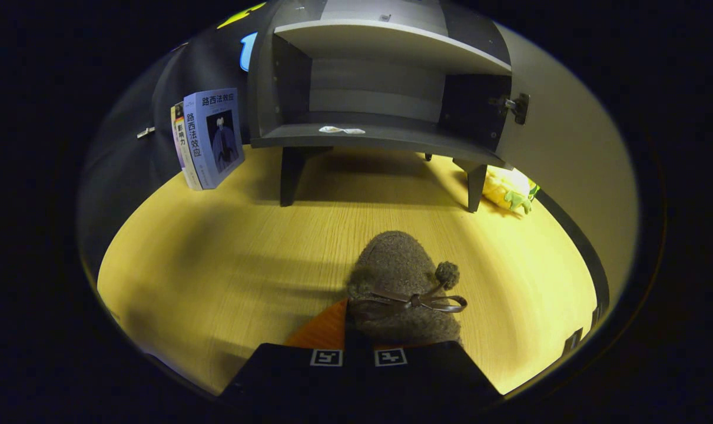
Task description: Open the shoe cabinet door, grab the shoes and put them into the shoe cabinet, then close the shoe cabinet door.
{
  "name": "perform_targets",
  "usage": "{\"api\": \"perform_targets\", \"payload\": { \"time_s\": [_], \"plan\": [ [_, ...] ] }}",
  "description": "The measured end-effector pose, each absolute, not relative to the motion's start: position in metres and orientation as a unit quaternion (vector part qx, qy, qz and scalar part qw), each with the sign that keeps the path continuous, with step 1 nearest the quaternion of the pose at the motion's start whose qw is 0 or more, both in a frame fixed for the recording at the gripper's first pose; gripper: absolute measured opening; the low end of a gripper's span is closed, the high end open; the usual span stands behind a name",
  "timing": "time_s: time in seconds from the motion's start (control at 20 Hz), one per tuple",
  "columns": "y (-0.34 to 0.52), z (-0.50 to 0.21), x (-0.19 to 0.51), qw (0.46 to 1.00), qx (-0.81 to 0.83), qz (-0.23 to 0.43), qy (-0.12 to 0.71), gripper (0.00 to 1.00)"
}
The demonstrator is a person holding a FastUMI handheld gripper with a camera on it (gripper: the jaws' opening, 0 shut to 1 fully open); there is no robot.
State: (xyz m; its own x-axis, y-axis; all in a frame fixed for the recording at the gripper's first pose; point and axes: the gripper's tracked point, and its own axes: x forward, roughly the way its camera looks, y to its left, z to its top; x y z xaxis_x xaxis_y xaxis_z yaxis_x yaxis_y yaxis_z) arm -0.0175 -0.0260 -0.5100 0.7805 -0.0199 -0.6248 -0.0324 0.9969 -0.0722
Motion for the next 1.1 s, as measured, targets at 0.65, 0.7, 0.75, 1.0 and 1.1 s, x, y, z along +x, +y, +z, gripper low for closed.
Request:
{"api": "perform_targets", "payload": {
  "time_s": [0.65, 0.7, 0.75, 1.0, 1.1],
  "plan": [
    [-0.038, -0.250, 0.028, 0.973, -0.037, -0.009, 0.229, 0.05],
    [-0.038, -0.235, 0.036, 0.974, -0.038, -0.008, 0.222, 0.05],
    [-0.039, -0.221, 0.043, 0.975, -0.040, -0.006, 0.217, 0.05],
    [-0.041, -0.174, 0.098, 0.976, -0.036, 0.013, 0.214, 0.05],
    [-0.043, -0.162, 0.129, 0.976, -0.035, 0.021, 0.213, 0.05]
  ]
}}
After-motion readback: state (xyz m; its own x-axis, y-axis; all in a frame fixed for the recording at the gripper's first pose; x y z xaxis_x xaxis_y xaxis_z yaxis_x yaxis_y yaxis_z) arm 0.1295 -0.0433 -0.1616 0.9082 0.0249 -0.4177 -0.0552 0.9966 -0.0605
